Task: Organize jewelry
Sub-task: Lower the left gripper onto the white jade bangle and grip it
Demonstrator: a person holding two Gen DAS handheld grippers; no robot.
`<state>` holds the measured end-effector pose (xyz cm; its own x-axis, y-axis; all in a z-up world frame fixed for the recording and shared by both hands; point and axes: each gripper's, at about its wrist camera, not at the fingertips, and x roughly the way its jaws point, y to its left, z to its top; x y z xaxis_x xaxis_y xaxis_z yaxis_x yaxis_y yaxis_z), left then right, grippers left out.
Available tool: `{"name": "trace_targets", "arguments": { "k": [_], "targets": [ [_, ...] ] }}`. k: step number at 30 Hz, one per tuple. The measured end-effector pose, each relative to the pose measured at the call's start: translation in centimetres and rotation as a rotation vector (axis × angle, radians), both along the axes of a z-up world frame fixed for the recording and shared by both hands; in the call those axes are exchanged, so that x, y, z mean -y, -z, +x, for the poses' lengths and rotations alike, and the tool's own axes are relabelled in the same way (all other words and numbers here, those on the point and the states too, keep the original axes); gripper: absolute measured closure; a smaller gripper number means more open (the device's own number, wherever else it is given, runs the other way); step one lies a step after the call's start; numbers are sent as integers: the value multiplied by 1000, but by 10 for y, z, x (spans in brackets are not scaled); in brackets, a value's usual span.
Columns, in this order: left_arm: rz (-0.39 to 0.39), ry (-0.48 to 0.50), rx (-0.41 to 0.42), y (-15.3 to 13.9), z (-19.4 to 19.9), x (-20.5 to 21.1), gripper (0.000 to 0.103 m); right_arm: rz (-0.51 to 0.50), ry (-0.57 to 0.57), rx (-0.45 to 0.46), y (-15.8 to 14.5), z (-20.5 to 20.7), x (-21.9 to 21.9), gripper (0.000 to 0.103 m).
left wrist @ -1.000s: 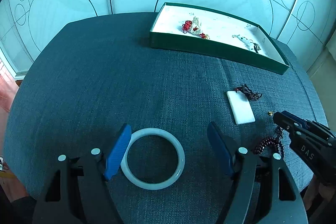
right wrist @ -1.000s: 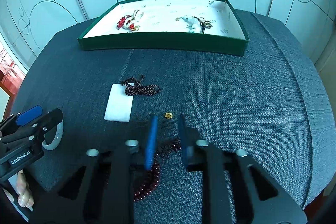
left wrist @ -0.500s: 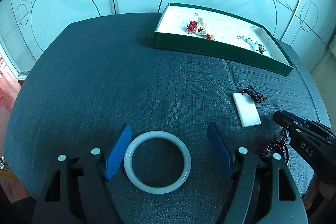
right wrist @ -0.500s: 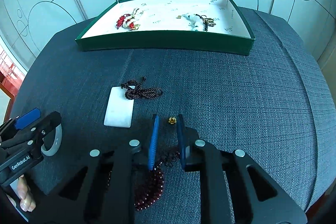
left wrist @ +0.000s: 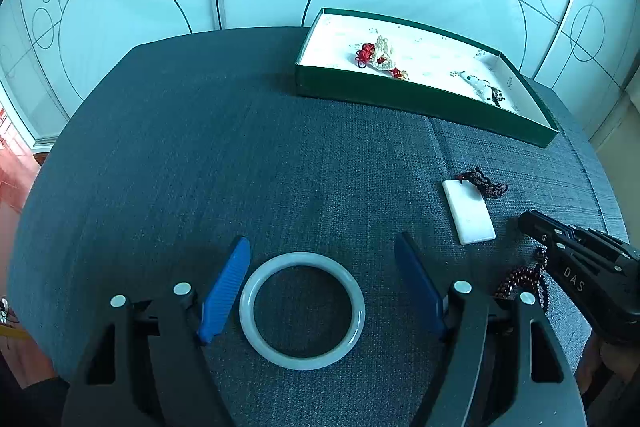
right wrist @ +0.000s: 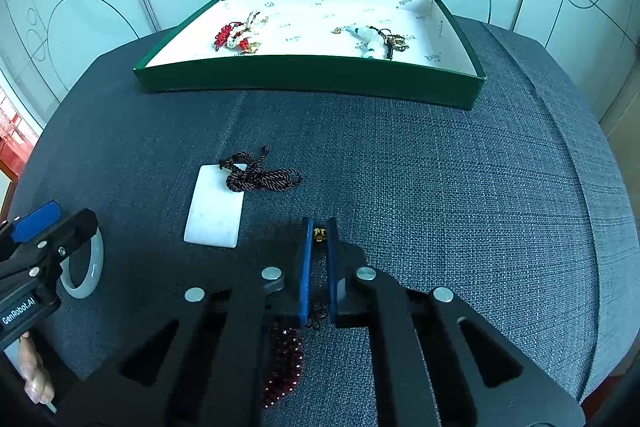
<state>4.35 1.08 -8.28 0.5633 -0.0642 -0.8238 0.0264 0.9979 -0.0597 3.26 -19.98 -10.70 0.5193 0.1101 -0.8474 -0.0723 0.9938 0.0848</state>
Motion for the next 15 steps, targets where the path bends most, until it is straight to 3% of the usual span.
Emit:
{"name": "trace_targets", "arguments": {
  "k": [15],
  "targets": [
    [-3, 12, 9, -1, -7, -5, 29, 21, 25, 28, -11, -9, 18, 97]
  ]
}}
